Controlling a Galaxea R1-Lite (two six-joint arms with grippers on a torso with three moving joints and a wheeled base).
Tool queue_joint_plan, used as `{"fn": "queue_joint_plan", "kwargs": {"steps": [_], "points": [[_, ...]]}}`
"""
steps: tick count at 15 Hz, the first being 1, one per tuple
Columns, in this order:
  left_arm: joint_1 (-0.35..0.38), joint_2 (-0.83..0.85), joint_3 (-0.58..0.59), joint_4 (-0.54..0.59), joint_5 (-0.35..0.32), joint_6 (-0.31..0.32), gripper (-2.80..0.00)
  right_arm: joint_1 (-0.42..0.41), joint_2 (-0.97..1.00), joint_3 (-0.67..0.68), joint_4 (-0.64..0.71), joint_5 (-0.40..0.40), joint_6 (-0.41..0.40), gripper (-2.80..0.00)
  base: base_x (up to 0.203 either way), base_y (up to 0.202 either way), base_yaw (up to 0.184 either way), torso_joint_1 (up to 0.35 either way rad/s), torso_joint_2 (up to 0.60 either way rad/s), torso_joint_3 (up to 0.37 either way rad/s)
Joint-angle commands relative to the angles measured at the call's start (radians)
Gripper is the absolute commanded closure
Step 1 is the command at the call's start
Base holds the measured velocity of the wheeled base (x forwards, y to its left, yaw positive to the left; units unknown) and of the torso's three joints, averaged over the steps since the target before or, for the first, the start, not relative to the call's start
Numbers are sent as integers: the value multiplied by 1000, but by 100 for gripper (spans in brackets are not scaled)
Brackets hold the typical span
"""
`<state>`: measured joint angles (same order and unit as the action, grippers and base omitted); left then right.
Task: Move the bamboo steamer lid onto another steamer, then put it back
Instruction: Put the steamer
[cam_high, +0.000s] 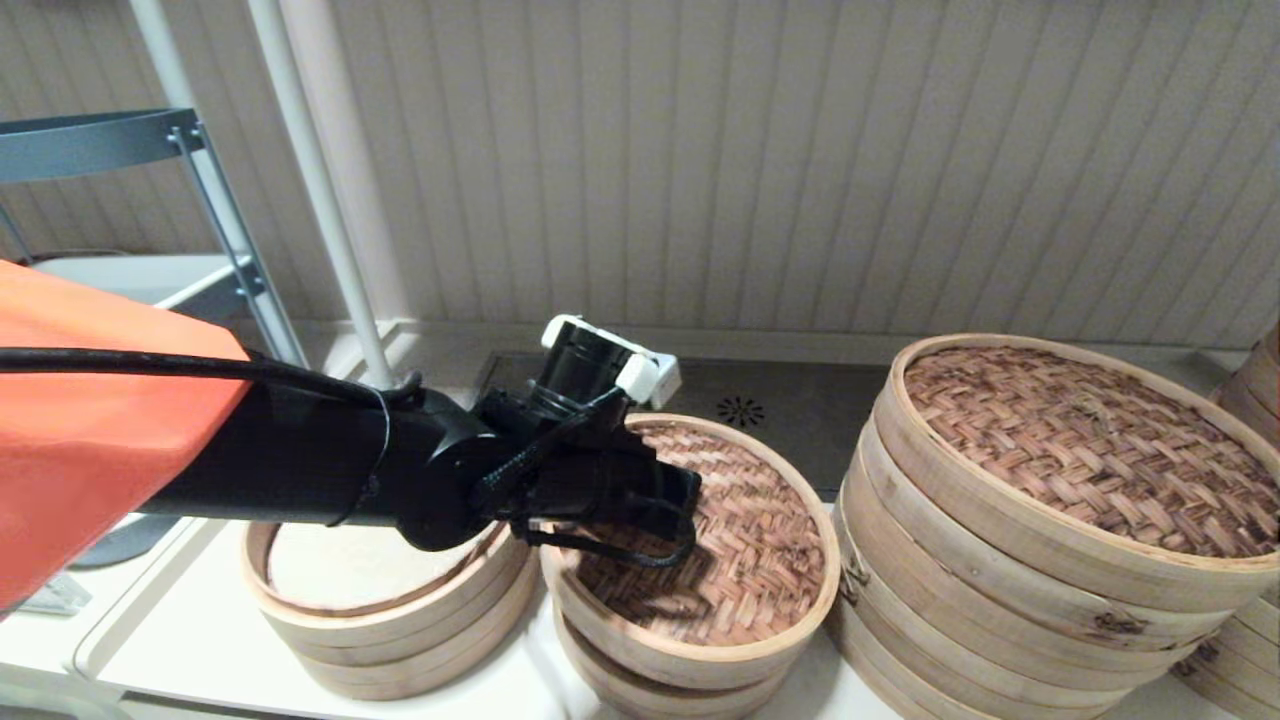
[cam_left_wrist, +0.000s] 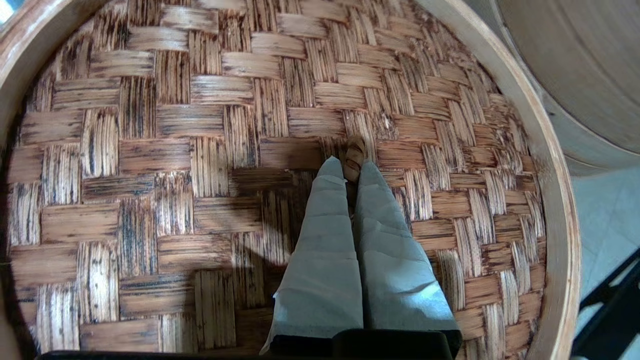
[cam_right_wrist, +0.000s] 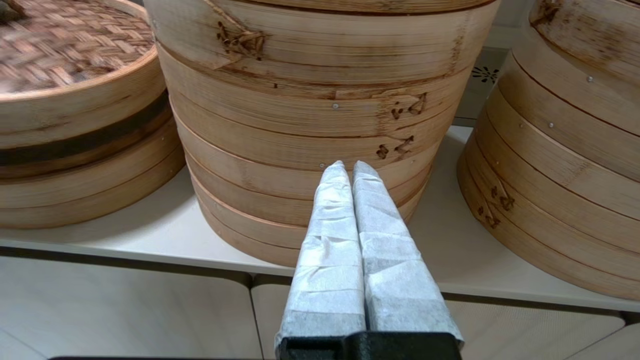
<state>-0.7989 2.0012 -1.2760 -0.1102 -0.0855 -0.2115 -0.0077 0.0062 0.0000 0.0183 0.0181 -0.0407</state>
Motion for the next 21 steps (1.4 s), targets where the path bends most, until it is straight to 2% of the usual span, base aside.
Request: {"fn": "queue_joint_plan", "kwargs": {"steps": [1, 13, 21], "points": [[0, 18, 12, -8, 0, -2, 0, 0, 1, 0, 0, 0, -1, 0, 0, 0, 0, 0, 0, 0], [0, 68, 111, -152, 1, 0, 0, 0, 0, 0, 0, 0, -1, 0, 0, 0, 0, 0, 0, 0], [4, 56, 98, -181, 3, -17, 0, 0, 0, 0, 0, 0, -1, 0, 0, 0, 0, 0, 0, 0]]}}
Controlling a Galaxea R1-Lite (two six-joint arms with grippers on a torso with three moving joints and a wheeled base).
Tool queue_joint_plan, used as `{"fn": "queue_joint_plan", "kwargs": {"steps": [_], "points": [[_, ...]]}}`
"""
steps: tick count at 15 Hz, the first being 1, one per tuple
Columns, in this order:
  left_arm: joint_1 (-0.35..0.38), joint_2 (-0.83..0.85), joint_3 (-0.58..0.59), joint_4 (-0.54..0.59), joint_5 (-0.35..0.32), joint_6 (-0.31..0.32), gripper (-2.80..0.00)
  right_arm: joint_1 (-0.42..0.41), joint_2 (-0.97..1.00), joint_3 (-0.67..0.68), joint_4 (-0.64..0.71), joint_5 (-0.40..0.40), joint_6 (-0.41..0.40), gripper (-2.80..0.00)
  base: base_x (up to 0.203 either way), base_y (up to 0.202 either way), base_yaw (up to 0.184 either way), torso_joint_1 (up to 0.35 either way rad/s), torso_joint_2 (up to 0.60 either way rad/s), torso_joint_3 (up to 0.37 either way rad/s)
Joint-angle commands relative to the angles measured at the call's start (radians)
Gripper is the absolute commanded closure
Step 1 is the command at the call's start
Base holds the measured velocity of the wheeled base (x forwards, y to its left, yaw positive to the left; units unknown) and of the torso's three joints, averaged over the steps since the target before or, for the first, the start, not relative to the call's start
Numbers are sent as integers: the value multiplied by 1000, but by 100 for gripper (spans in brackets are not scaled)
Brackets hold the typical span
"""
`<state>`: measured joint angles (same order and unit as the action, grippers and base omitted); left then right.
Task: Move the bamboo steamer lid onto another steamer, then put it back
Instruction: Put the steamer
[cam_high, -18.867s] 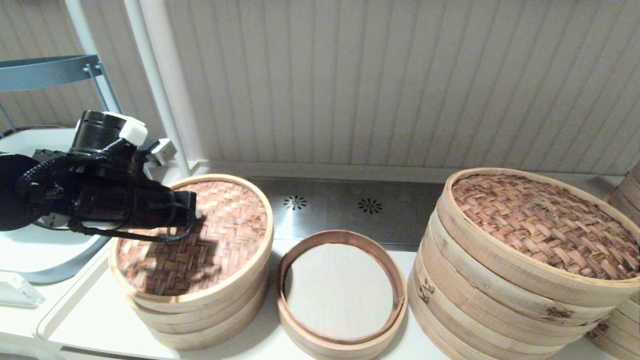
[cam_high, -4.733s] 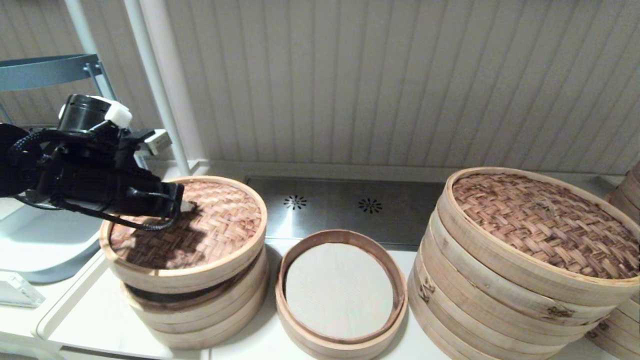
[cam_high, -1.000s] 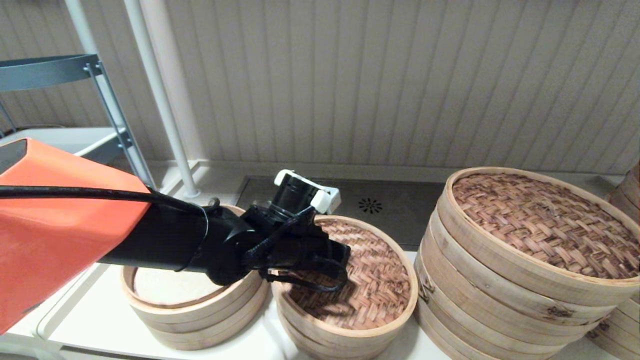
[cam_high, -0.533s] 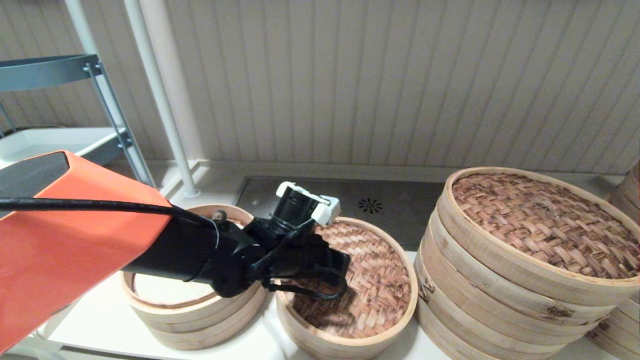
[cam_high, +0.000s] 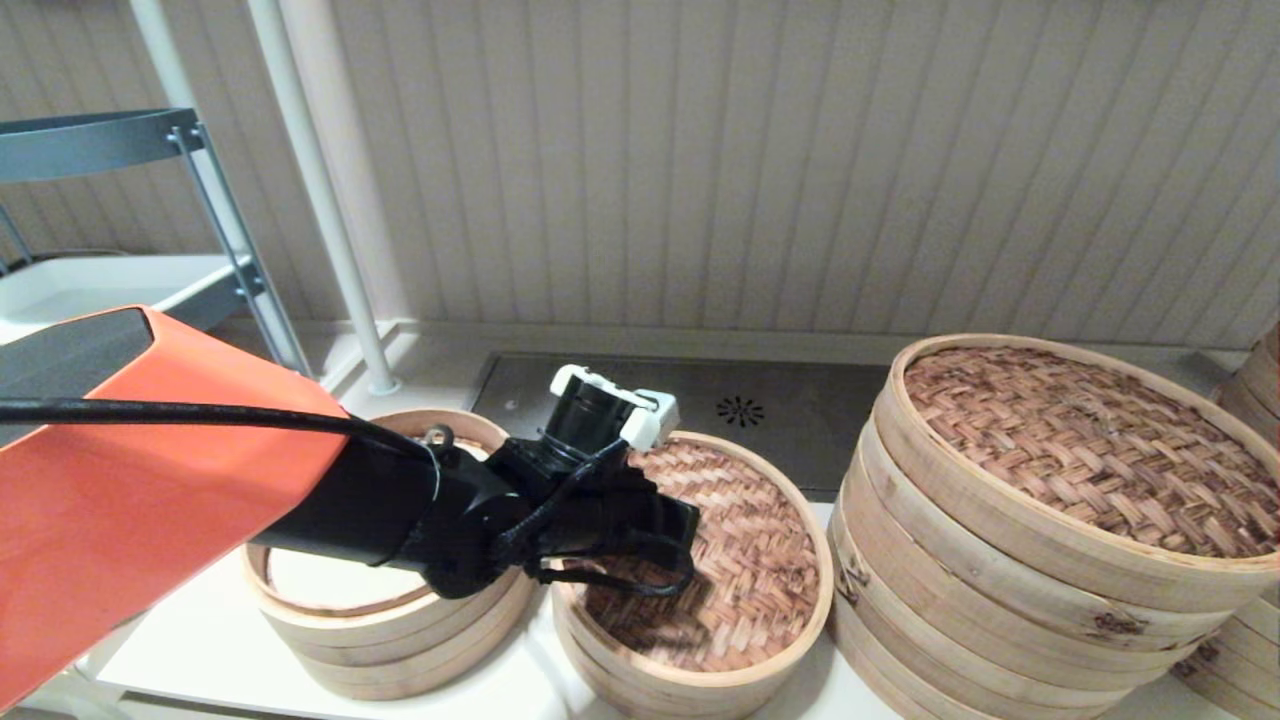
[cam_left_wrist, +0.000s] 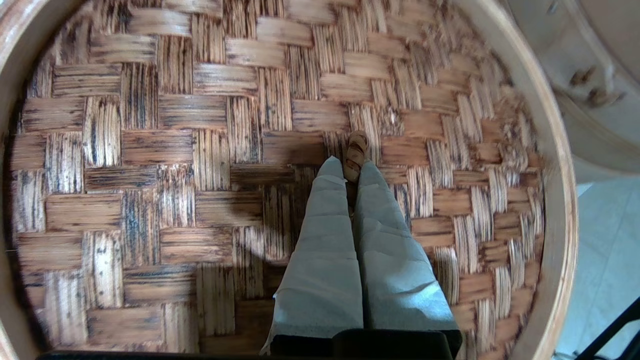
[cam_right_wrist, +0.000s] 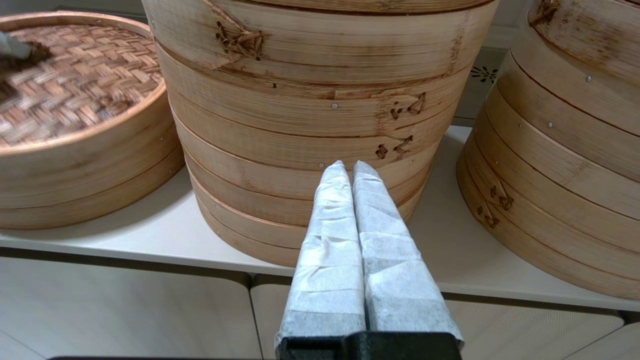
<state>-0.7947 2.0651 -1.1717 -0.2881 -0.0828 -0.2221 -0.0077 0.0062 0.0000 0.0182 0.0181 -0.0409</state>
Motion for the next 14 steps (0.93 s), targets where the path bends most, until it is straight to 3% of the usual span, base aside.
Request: {"fn": "queue_joint_plan", "kwargs": {"steps": [1, 14], "points": [[1, -9, -14, -11, 1, -11, 0, 0, 0, 0, 0, 0, -1, 0, 0, 0, 0, 0, 0, 0], [29, 6, -19, -20, -9, -37, 0, -1, 0, 0, 0, 0, -1, 0, 0, 0, 0, 0, 0, 0]]}}
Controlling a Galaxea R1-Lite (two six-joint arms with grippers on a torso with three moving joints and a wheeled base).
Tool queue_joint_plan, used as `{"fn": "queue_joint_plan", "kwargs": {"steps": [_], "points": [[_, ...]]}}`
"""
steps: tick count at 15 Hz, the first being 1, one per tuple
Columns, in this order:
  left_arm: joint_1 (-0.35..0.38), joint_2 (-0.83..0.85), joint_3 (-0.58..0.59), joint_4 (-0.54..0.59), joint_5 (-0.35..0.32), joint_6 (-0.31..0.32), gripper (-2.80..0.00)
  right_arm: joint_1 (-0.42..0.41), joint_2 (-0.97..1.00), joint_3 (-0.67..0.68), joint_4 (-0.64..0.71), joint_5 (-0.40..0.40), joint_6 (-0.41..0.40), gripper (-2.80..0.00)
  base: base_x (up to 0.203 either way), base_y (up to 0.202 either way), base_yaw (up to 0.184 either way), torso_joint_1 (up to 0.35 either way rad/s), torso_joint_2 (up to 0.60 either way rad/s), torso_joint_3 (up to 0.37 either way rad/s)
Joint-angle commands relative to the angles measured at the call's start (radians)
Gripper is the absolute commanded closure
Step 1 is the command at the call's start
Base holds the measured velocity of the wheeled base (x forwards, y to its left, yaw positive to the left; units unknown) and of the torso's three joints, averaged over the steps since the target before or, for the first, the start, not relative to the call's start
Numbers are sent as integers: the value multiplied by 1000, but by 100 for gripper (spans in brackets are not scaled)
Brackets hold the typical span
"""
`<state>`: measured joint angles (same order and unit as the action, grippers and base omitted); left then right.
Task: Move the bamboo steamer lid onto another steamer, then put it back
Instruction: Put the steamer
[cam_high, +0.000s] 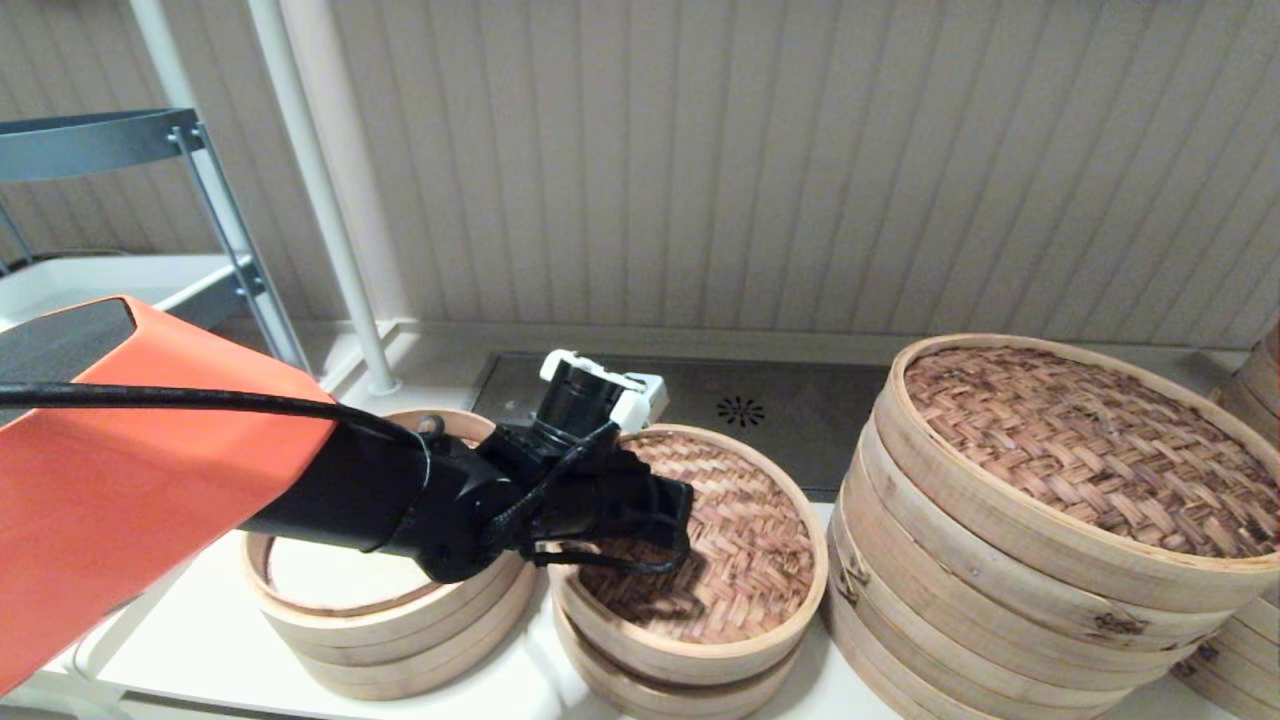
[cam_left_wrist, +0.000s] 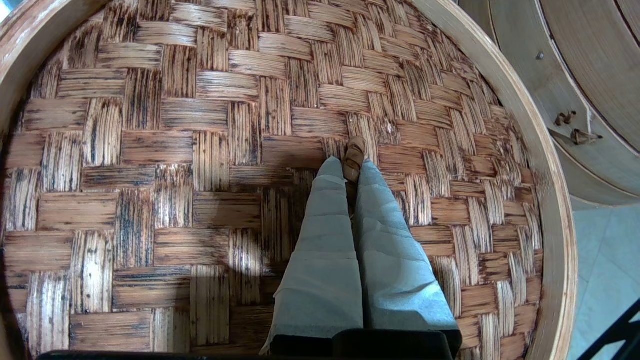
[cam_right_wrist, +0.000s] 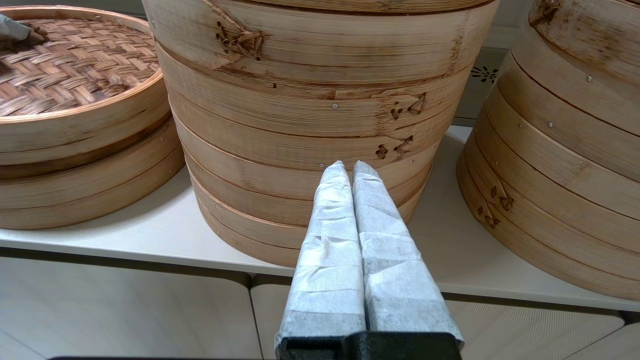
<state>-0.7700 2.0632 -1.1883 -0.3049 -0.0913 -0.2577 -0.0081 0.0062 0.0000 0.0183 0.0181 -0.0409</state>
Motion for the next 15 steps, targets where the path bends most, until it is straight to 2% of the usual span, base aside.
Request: {"fn": "queue_joint_plan", "kwargs": {"steps": [1, 9, 15], "points": [[5, 12, 1, -6, -1, -4, 0, 0, 0, 0, 0, 0, -1, 0, 0, 0, 0, 0, 0, 0], [5, 33, 14, -12, -4, -3, 0, 0, 0, 0, 0, 0, -1, 0, 0, 0, 0, 0, 0, 0], [5, 32, 63, -59, -2, -1, 0, 0, 0, 0, 0, 0, -1, 0, 0, 0, 0, 0, 0, 0]]}}
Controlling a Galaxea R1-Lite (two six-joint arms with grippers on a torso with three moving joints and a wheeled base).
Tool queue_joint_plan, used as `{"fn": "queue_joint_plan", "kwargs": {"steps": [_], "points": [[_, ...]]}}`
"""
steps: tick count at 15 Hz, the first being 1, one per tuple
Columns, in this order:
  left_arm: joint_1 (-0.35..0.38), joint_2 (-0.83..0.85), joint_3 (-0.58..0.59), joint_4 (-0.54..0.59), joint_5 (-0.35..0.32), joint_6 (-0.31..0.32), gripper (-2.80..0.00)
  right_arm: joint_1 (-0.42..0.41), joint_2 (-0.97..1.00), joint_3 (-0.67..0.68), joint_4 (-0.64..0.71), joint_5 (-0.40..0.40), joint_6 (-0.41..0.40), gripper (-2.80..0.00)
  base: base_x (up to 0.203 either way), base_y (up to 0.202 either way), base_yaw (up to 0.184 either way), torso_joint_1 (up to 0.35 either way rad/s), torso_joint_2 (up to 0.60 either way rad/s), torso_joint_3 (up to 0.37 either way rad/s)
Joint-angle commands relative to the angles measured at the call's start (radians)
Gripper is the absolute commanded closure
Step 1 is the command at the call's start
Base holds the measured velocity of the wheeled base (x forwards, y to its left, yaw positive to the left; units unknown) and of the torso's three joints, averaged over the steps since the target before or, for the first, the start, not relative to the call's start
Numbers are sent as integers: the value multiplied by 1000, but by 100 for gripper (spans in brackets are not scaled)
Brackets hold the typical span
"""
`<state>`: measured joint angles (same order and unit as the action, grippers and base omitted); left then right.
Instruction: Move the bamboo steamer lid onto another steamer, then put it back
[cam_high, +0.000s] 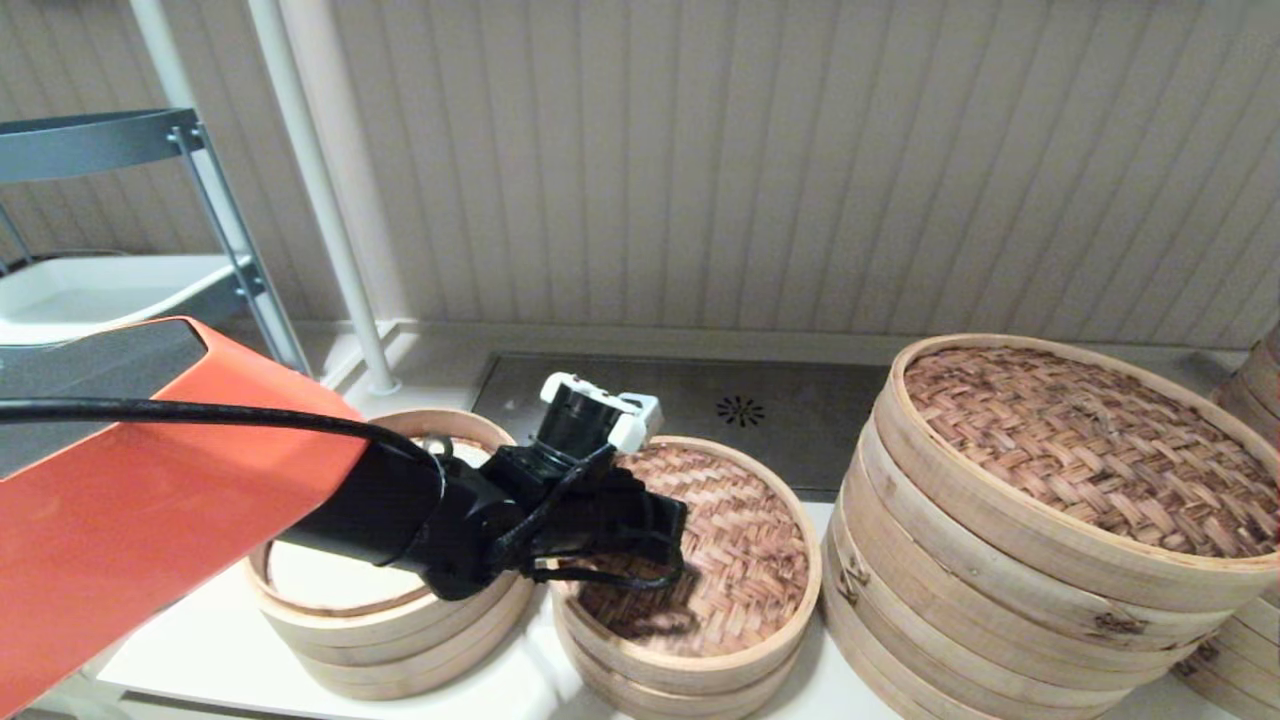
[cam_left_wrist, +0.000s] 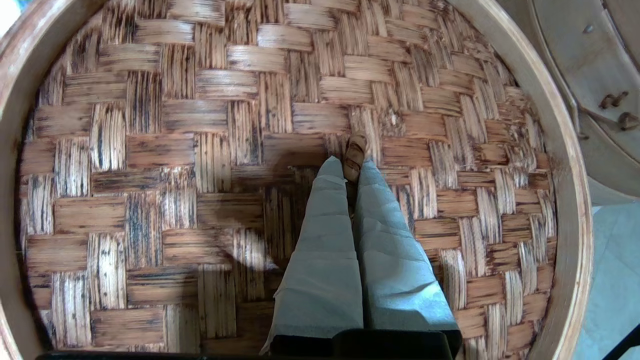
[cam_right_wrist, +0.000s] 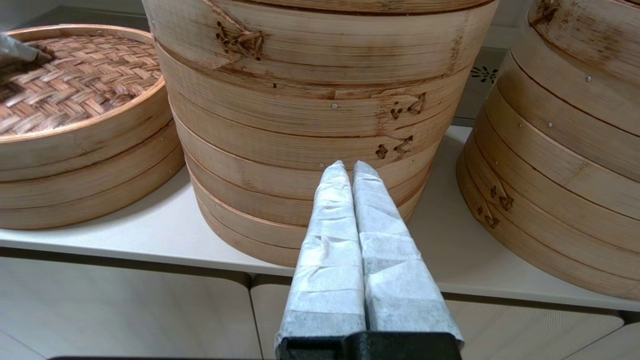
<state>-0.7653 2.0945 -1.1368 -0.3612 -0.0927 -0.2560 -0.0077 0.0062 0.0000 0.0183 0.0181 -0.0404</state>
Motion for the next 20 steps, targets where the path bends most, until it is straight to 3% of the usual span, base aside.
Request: {"fn": "queue_joint_plan", "kwargs": {"steps": [1, 6, 7, 14, 19, 20], "points": [[0, 1, 14, -8, -1, -3, 0, 0, 0, 0, 0, 0, -1, 0, 0, 0, 0, 0, 0, 0], [0, -1, 49, -69, 2, 4, 0, 0, 0, 1, 0, 0, -1, 0, 0, 0, 0, 0, 0, 0], [0, -1, 52, -76, 8, 7, -280, 0, 0, 0, 0, 0, -1, 0, 0, 0, 0, 0, 0, 0], [-1, -120, 56, -59, 8, 10, -280, 0, 0, 0, 0, 0, -1, 0, 0, 0, 0, 0, 0, 0], [9, -349, 54, 95, 25, 27, -280, 0, 0, 0, 0, 0, -1, 0, 0, 0, 0, 0, 0, 0], [22, -404, 56, 134, 45, 37, 0, 0, 0, 0, 0, 0, -1, 0, 0, 0, 0, 0, 0, 0]]}}
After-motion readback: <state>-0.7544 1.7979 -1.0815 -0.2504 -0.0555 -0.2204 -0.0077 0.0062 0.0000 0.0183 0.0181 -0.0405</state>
